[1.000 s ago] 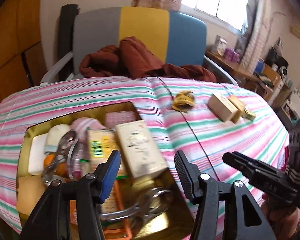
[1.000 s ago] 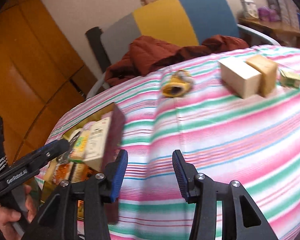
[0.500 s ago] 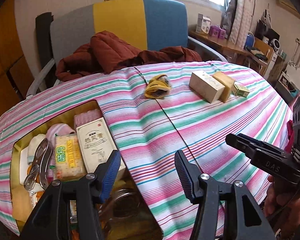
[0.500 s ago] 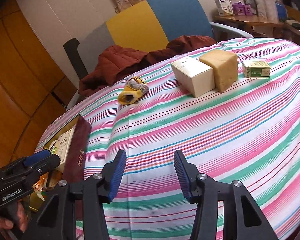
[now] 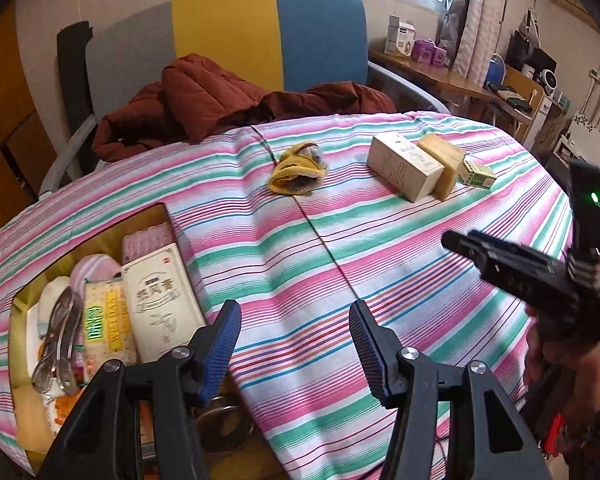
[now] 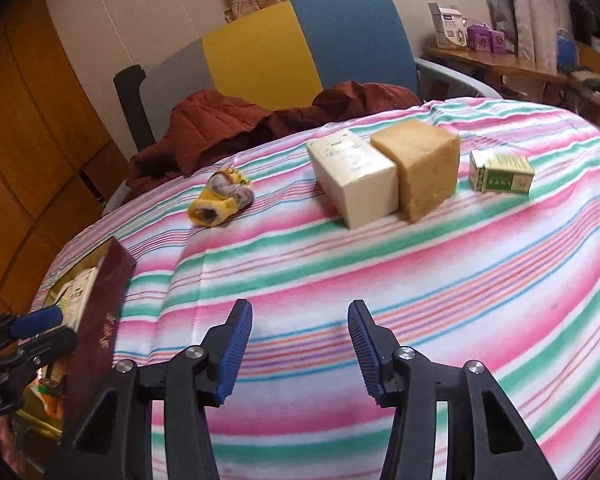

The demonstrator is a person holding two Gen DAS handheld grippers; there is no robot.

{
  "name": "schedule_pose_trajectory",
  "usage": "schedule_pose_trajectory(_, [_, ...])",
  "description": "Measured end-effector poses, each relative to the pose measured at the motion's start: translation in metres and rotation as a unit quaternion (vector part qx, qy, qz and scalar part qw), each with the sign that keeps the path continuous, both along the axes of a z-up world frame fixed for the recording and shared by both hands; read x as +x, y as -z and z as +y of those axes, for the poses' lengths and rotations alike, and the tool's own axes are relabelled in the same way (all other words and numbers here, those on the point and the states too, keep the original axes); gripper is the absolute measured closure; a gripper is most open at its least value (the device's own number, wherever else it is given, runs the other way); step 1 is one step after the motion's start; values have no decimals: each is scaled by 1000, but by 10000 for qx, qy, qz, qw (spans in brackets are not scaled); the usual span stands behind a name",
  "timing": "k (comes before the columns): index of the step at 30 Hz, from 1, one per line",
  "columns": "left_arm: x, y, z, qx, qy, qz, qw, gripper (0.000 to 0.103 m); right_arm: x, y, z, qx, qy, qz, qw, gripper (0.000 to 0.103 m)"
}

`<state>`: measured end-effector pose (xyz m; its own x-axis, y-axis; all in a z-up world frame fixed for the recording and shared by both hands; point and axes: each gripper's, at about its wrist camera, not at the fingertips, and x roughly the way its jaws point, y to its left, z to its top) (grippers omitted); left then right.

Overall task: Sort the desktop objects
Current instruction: 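Move both open tools away from the gold tray toward the pile, then grasp the white medicine box with the right tool while the left tool grasps the yellow glove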

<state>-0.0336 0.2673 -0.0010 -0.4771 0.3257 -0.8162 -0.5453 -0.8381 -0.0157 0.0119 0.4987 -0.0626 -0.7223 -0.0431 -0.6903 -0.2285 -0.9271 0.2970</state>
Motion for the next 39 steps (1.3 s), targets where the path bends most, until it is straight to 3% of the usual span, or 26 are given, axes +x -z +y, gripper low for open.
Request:
schedule_pose_trajectory(6, [-2, 4, 13, 73, 130, -101, 9998, 46, -27, -9, 26, 281, 110, -17, 9995, 48])
schedule_pose_trajectory(10, [-4, 8, 19, 72, 142, -223, 9996, 46, -56, -26, 37, 647, 56, 207, 9977, 35])
schedule_pose_trajectory(12, [-5, 8, 18, 67, 138, -203, 9997, 46, -74, -32, 38, 879, -12, 310, 9956, 34])
schedule_pose_trajectory(15, [-9, 4, 15, 11, 85, -127, 9999, 46, -107, -28, 40, 1384, -54, 32, 9904, 34])
schedule_pose_trajectory(20, [-21, 4, 7, 33, -117, -144, 9998, 46, -139, -4, 48, 1312, -229, -391, 9903, 35])
schedule_pose_trajectory(23, [-27, 8, 9, 5, -166, -193, 9997, 46, -138, 6, 46, 1286, -282, -373, 9906, 39])
schedule_pose_trajectory(24, [-30, 8, 10, 19, -174, -222, 9996, 46, -137, 7, 43, 1352, -311, -360, 9897, 50])
schedule_pose_trajectory(25, [-34, 8, 12, 42, -186, -240, 9995, 46, -135, 8, 39, 1348, -400, -368, 9894, 51])
schedule_pose_trajectory(39, [-123, 33, 76, -60, -43, -278, 9996, 40, -77, 17, 31, 689, -114, 120, 9975, 50])
